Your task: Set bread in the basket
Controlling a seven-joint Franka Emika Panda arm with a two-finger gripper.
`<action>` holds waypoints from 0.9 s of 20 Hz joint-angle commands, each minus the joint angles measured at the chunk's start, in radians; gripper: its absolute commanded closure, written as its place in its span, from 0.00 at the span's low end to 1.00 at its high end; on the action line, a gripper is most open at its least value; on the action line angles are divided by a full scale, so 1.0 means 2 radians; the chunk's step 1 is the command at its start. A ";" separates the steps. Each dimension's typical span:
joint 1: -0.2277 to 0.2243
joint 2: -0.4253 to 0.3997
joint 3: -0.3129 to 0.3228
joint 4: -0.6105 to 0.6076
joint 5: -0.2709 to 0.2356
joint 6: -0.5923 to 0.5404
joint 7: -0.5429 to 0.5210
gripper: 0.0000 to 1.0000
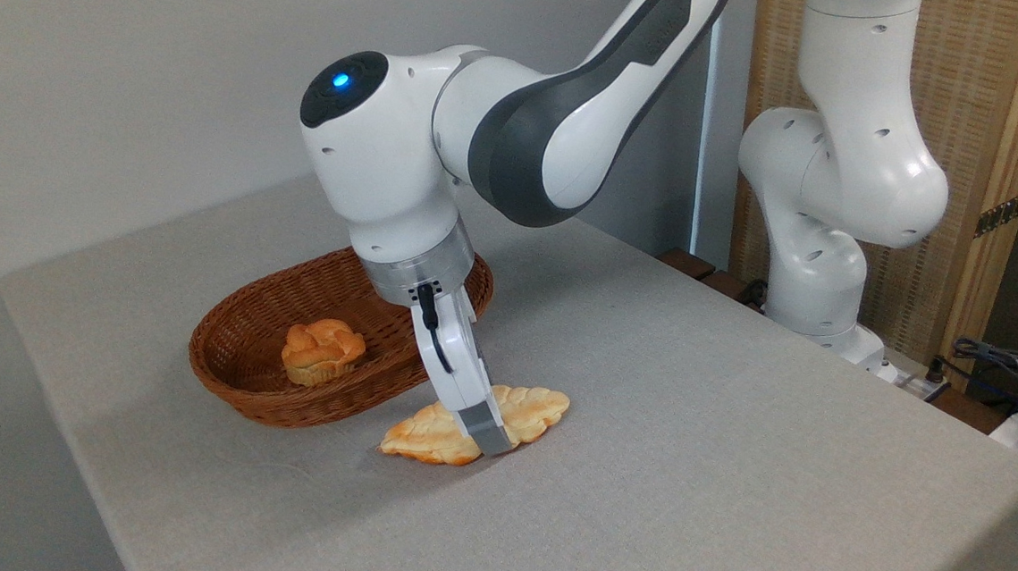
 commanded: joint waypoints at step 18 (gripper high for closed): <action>0.000 -0.058 0.016 0.004 0.005 -0.011 0.010 0.57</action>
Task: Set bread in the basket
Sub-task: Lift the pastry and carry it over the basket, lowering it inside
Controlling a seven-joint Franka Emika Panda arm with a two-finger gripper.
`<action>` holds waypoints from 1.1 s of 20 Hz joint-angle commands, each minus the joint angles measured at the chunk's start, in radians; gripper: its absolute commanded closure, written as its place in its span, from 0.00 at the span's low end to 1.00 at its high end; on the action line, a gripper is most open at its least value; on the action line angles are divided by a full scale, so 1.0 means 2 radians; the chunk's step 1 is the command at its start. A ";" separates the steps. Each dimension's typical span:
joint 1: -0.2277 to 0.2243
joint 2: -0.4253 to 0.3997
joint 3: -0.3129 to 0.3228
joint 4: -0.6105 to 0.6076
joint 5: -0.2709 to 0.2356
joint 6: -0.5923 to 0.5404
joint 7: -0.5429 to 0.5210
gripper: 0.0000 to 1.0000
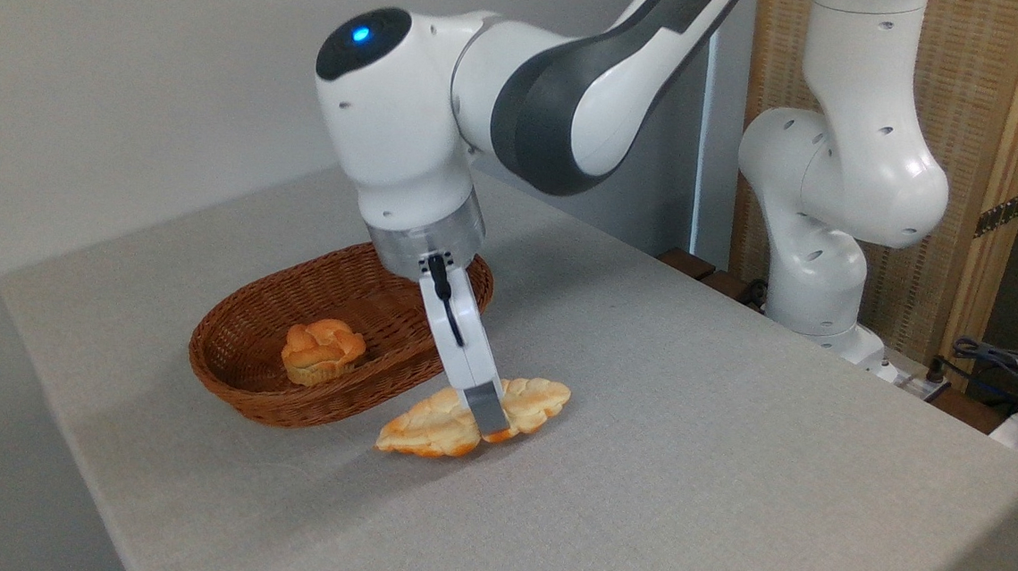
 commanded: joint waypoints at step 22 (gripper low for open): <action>-0.010 -0.019 -0.135 0.056 -0.059 -0.009 -0.276 0.00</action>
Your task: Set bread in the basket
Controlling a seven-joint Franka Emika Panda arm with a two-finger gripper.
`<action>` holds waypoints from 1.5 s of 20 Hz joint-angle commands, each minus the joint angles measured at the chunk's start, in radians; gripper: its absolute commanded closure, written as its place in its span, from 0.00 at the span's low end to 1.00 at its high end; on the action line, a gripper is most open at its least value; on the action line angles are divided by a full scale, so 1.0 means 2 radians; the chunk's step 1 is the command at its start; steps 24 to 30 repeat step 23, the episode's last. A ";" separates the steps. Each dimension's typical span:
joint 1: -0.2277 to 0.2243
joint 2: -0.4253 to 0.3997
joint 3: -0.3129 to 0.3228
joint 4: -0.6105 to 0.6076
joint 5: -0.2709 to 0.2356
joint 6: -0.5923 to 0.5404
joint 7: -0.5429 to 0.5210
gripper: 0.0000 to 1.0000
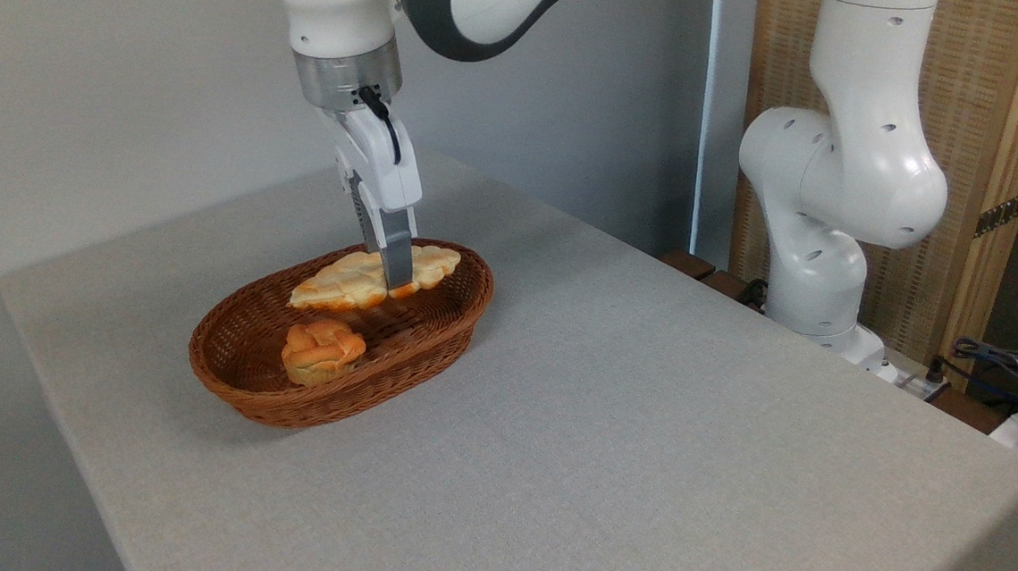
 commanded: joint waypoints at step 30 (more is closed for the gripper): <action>0.009 0.001 0.061 0.028 0.034 -0.007 -0.007 0.00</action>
